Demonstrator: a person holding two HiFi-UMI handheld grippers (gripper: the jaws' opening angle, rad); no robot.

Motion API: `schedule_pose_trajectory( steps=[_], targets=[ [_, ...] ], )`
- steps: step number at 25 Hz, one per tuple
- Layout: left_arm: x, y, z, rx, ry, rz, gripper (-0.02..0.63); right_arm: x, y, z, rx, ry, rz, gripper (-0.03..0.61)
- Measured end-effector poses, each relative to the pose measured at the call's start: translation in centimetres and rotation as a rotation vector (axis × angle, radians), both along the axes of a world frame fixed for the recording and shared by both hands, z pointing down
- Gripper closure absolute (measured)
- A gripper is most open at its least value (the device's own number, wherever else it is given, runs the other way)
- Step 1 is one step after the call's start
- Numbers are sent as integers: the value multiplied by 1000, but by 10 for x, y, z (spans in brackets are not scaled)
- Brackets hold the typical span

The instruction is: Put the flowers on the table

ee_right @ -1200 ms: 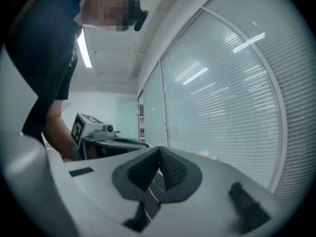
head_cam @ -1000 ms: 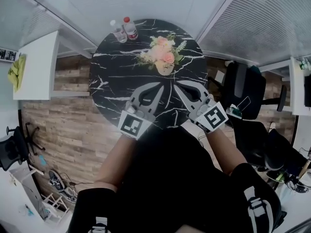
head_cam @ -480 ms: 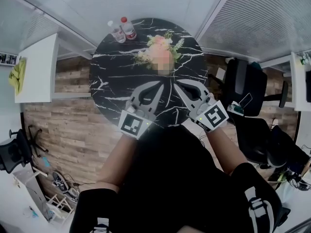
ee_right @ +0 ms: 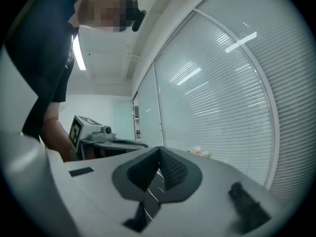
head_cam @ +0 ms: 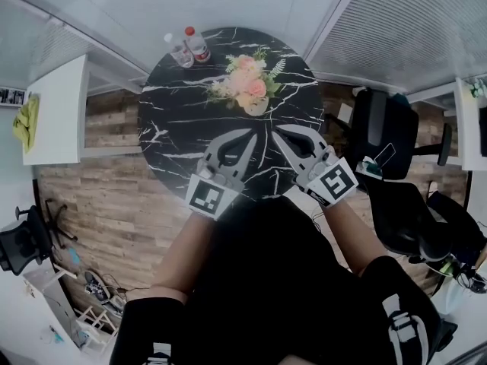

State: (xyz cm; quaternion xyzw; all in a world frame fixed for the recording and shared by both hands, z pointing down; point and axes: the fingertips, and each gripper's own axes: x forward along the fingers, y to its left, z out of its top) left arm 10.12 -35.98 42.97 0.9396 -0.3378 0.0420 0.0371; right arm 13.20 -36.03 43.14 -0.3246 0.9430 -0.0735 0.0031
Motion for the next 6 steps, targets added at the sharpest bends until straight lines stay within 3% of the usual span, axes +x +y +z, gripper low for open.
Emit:
schedule_pose_trajectory(
  steps=[6],
  targets=[
    [4,-2,1,5,-6,4,604,4,-1,5,6,28,-2,558]
  ],
)
